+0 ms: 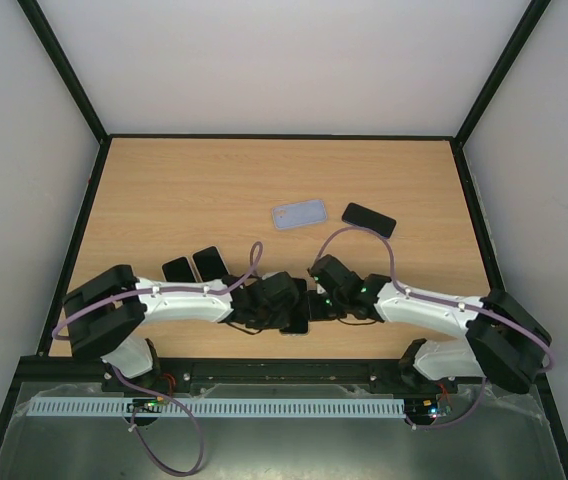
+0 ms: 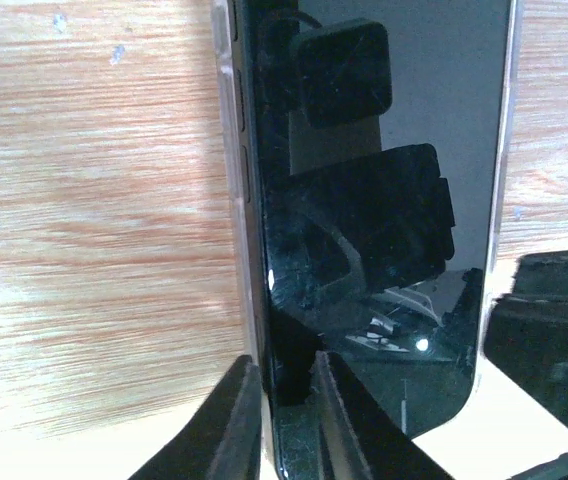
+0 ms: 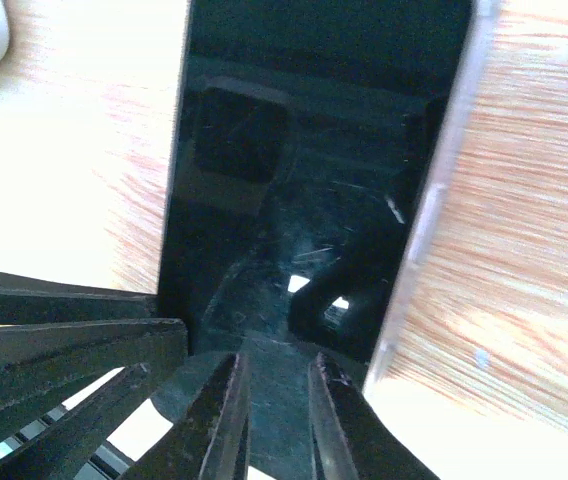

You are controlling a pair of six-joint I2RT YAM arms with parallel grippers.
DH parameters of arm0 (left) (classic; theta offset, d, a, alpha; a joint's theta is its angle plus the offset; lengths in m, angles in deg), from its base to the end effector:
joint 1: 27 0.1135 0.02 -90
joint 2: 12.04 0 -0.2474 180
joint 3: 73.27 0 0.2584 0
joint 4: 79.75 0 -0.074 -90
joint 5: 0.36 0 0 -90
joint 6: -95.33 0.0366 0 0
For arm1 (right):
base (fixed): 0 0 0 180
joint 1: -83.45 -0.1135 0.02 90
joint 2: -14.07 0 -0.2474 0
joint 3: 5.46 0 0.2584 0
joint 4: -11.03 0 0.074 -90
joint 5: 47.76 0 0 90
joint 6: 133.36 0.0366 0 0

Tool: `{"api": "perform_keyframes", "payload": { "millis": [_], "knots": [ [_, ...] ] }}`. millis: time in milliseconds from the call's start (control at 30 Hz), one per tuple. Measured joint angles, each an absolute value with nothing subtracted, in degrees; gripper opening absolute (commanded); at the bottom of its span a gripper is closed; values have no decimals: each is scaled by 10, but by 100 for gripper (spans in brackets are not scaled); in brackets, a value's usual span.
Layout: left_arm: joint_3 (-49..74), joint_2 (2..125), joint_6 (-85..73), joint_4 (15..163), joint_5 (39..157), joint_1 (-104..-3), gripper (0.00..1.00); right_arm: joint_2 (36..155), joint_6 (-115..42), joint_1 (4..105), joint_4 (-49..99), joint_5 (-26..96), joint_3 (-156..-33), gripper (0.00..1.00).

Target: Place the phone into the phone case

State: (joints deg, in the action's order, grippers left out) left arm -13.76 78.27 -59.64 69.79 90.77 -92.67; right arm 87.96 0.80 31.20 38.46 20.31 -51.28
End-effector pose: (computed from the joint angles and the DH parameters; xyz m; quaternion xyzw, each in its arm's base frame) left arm 0.1215 -0.2704 0.1316 0.0084 0.9686 -0.2295 0.0949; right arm 0.1364 0.1985 0.1406 -0.1224 0.9313 0.3381 0.0586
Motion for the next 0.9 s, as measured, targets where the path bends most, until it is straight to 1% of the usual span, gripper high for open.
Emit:
{"api": "perform_keyframes", "payload": {
  "millis": [67,133,333,400,533,633,733,900],
  "knots": [
    [-136,782,-596,691,903,-928,26,865,7,312,399,211,-511,19],
    [-133,781,-597,681,897,-930,27,854,7,312,405,214,-505,18],
    [-129,777,-598,658,893,-933,28,847,13,312,399,194,-457,18],
    [-128,777,-598,656,893,-935,24,849,19,313,385,181,-449,18],
    [-125,779,-600,655,894,-940,13,861,26,313,346,153,-441,15],
    [-117,783,-599,647,895,-946,8,868,34,315,327,140,-437,14],
    [-110,785,-601,635,895,-948,5,870,40,318,322,132,-435,12],
    [-95,797,-601,615,894,-950,4,873,49,323,319,124,-434,12]
  ]
}}
